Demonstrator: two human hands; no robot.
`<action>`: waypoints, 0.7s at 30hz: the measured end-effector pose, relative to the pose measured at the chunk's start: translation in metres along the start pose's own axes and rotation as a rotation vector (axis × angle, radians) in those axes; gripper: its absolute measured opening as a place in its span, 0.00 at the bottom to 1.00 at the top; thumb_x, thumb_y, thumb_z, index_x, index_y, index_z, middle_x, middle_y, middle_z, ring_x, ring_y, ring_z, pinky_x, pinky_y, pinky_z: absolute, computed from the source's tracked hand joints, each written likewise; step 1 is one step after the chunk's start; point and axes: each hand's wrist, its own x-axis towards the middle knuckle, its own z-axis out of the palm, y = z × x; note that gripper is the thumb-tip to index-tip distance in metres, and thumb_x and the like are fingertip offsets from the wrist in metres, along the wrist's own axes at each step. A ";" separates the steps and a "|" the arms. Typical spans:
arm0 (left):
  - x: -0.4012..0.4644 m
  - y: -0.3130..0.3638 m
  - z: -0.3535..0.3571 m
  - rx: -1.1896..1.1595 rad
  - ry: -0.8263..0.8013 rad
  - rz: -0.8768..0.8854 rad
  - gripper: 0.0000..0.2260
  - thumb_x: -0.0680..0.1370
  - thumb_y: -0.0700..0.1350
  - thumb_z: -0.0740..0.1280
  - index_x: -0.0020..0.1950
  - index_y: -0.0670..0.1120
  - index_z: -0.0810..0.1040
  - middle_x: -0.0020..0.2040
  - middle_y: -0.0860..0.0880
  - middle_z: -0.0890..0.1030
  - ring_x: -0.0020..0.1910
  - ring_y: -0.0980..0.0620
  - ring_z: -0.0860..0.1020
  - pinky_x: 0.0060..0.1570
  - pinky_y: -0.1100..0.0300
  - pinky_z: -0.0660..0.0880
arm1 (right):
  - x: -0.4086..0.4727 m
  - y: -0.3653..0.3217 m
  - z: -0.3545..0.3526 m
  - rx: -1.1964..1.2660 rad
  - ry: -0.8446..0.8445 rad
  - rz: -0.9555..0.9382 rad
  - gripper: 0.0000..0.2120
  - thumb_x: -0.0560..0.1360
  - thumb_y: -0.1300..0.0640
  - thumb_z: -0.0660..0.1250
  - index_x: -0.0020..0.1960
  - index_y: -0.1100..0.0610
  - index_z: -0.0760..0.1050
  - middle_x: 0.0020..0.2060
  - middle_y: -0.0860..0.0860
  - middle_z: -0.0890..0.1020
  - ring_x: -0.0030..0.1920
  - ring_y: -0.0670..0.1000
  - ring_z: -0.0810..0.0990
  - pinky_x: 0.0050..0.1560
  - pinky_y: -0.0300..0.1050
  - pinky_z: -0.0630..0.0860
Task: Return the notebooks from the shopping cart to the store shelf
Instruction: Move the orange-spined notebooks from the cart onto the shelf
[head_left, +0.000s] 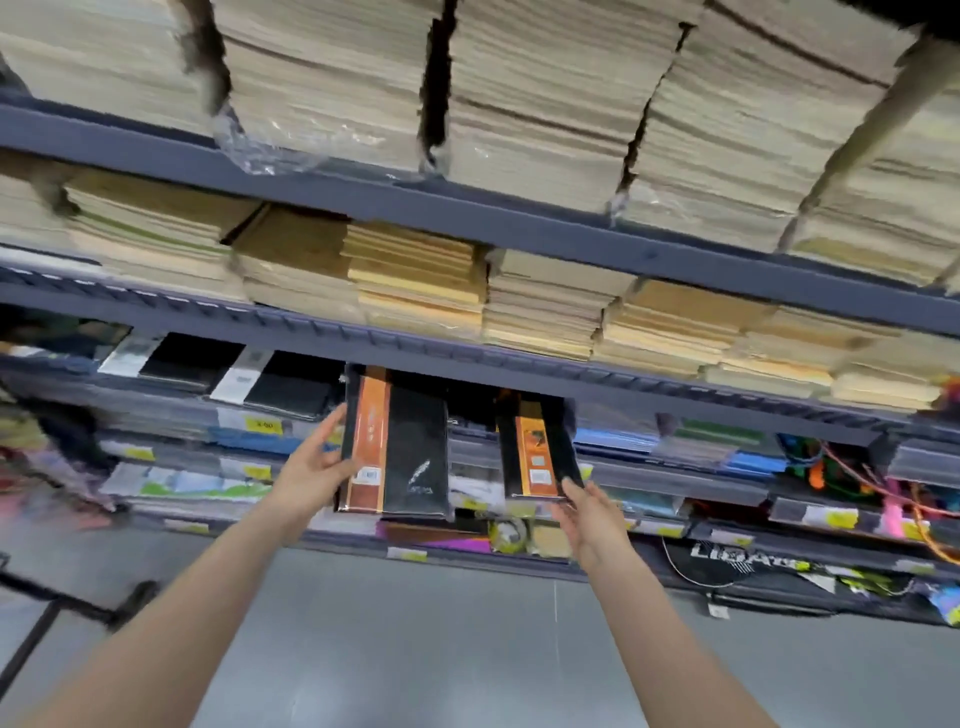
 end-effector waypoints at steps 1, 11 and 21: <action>0.008 -0.001 0.001 -0.002 0.004 0.006 0.30 0.77 0.36 0.65 0.69 0.66 0.63 0.55 0.46 0.82 0.59 0.44 0.78 0.64 0.43 0.68 | 0.013 0.002 0.006 0.000 -0.003 -0.011 0.26 0.76 0.66 0.63 0.72 0.61 0.60 0.53 0.58 0.78 0.42 0.49 0.78 0.53 0.44 0.75; 0.064 -0.035 -0.003 -0.052 0.004 0.033 0.30 0.77 0.36 0.65 0.68 0.67 0.63 0.60 0.46 0.70 0.63 0.56 0.68 0.66 0.44 0.66 | 0.105 0.013 0.062 -0.013 0.038 -0.200 0.23 0.76 0.59 0.65 0.69 0.60 0.64 0.50 0.56 0.78 0.38 0.48 0.78 0.38 0.34 0.79; 0.070 -0.035 -0.008 -0.015 -0.047 0.041 0.30 0.77 0.38 0.65 0.70 0.67 0.61 0.65 0.45 0.74 0.66 0.47 0.71 0.67 0.44 0.64 | 0.083 0.044 0.023 -0.906 0.162 -0.700 0.26 0.76 0.48 0.63 0.72 0.50 0.62 0.57 0.61 0.72 0.52 0.56 0.74 0.55 0.49 0.69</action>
